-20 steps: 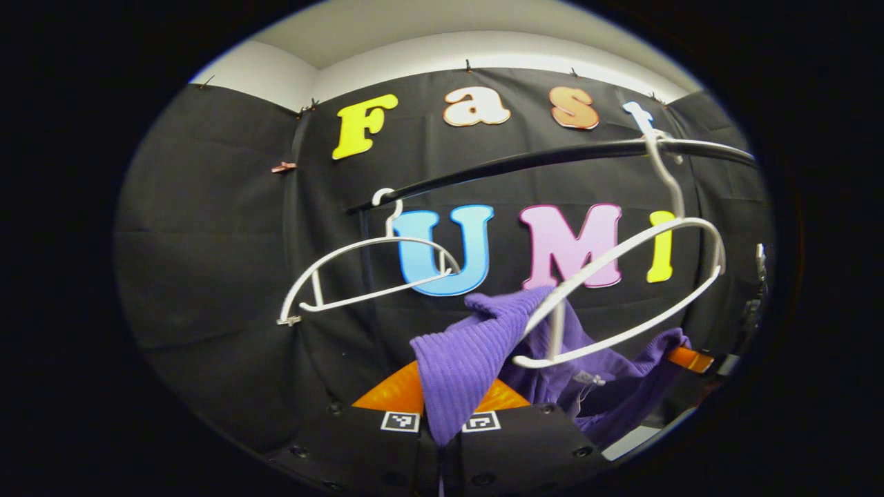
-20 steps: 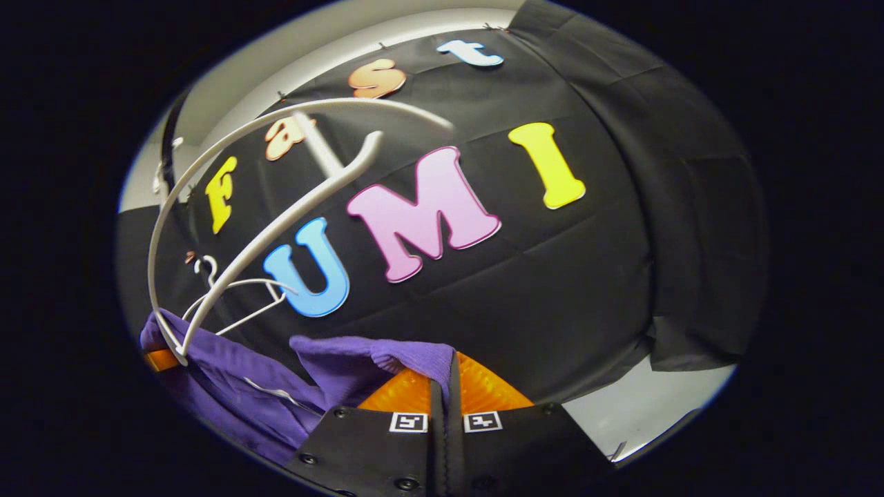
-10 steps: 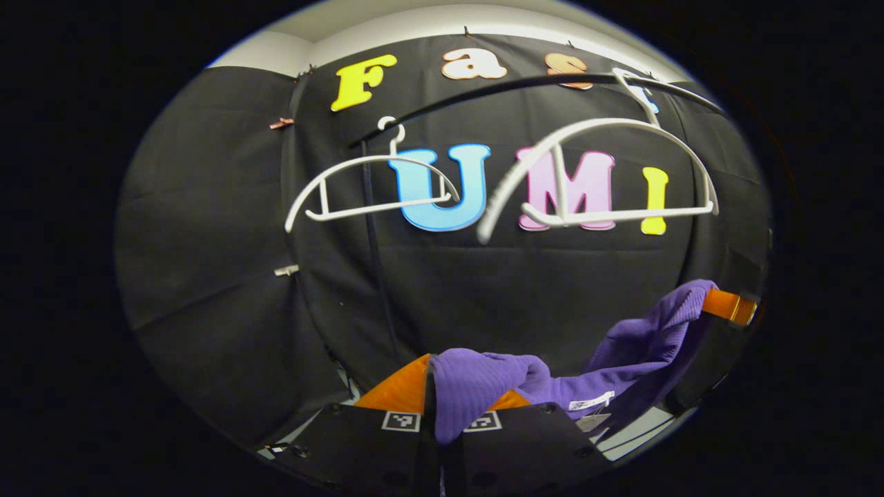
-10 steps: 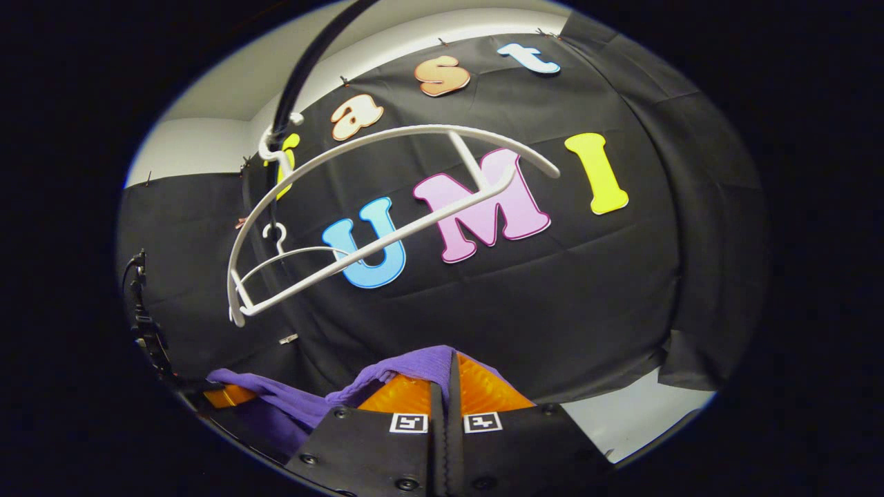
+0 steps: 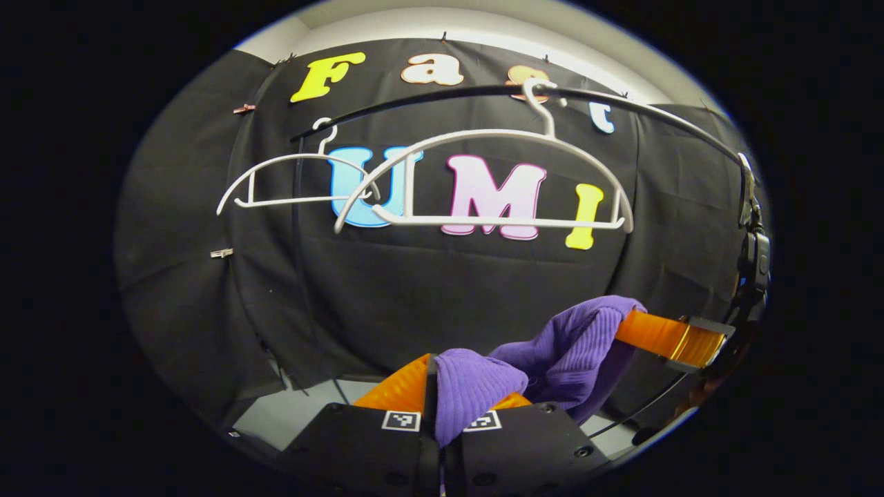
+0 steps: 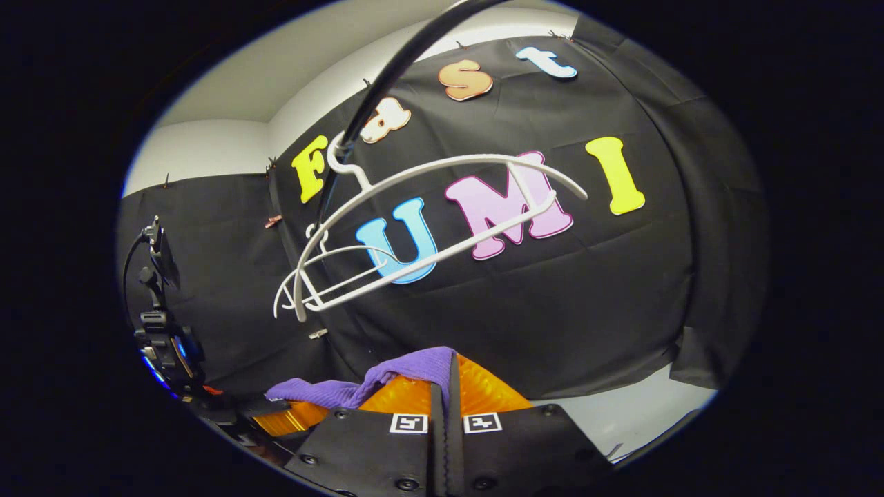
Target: Grasp the clothes on the hanger with both hands and then place them into the laundry hamper below.
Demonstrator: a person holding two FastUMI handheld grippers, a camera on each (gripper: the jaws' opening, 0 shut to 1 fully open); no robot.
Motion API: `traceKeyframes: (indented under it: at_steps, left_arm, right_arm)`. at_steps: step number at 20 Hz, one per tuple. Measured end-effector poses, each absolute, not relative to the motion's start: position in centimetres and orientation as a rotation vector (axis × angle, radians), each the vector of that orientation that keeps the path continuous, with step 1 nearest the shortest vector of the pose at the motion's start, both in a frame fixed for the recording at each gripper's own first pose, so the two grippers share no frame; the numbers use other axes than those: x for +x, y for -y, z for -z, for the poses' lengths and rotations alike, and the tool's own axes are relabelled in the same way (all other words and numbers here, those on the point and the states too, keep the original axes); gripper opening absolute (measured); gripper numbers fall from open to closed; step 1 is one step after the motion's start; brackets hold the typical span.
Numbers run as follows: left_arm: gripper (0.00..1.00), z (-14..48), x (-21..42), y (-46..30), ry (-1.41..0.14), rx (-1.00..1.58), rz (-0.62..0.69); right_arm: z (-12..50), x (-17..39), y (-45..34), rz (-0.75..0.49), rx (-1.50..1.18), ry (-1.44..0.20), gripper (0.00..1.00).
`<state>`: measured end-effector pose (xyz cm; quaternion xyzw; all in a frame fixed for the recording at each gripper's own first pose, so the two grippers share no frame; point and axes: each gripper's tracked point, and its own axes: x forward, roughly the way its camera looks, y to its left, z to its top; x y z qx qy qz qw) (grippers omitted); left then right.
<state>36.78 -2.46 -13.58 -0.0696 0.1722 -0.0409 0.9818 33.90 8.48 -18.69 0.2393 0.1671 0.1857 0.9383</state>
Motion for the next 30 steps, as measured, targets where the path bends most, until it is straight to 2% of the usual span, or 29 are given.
traceKeyframes:
  at_steps: [2, 3, 4, 7, 13, 19, 30]
  left_arm:
    - [0.09, 14.2, 36.9, 3.1, -0.354, -0.157, 0.092]
    - [0.09, 15.0, 37.0, 3.4, -0.362, -0.169, 0.093]
    - [0.09, 16.1, 37.1, 3.7, -0.377, -0.18, 0.091]
    - [0.09, 20.3, 37.4, 4.9, -0.439, -0.225, 0.086]
    - [0.09, 29.1, 36.9, 5.8, -0.596, -0.229, 0.058]
    - [0.1, 37.6, 36.4, 6.3, -0.773, -0.144, 0.065]
    - [0.1, 48.9, 32.2, 4.8, -1.087, -0.074, 0.038]
  right_arm:
    - [19.5, 33.3, -8.5, -0.388, 0.479, -0.354, 0.04]
    - [20.3, 33.1, -8.3, -0.388, 0.474, -0.363, 0.08]
    - [21.2, 32.9, -8.2, -0.387, 0.467, -0.368, 0.04]
    - [25.1, 33.1, -7.5, -0.372, 0.429, -0.417, 0.05]
    - [34.4, 32.0, -6.5, -0.35, 0.389, -0.606, 0.04]
    - [43.0, 29.6, -5.0, -0.358, 0.24, -0.761, 0.05]
    - [53.6, 25.3, -4.0, -0.365, 0.141, -1.07, 0.05]
